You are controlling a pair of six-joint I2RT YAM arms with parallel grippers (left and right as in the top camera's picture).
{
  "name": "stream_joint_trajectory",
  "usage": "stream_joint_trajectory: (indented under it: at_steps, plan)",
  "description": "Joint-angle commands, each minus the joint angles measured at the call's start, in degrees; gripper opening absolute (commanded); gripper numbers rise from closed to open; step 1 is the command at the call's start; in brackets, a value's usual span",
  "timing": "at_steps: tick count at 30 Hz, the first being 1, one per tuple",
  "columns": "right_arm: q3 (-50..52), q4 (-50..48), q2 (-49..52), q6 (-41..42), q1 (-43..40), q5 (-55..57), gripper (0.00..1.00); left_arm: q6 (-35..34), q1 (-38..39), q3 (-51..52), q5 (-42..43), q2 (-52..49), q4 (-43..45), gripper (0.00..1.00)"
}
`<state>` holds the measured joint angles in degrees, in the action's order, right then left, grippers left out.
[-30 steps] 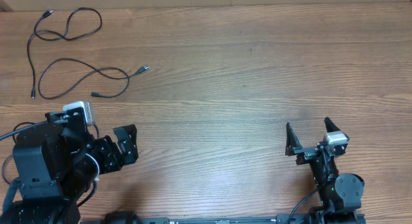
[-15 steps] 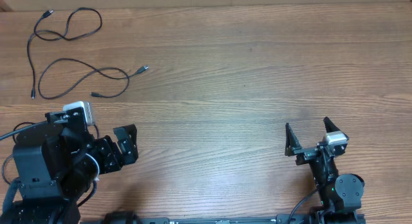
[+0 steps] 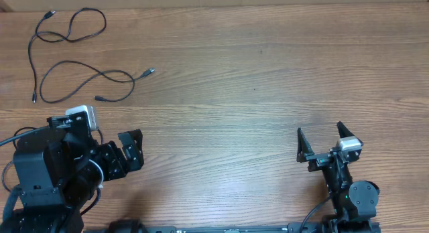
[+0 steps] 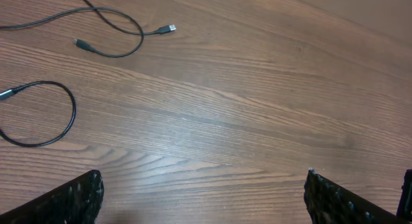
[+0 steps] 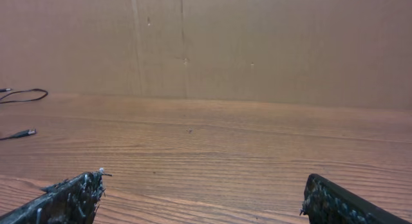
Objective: Untangle cables
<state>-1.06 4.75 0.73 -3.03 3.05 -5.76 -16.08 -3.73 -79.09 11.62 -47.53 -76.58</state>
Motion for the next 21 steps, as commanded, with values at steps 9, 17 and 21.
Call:
stream_joint_trajectory:
  at_steps: [9, 17, 21]
  plan:
    - [0.6, -0.3, -0.6, 0.0, 0.2, -0.3, 1.0, 0.7, 0.4, 0.2, 0.0, -0.1, -4.4, 1.0]
    - [0.6, -0.3, -0.6, 0.0, 0.2, -0.3, 1.0, 0.7, 0.4, 0.5, -0.1, 0.0, -4.6, 0.99]
    - [0.6, -0.3, -0.6, 0.0, 0.2, -0.3, 1.0, 0.7, 0.4, 2.6, 0.0, 0.1, -3.1, 1.0]
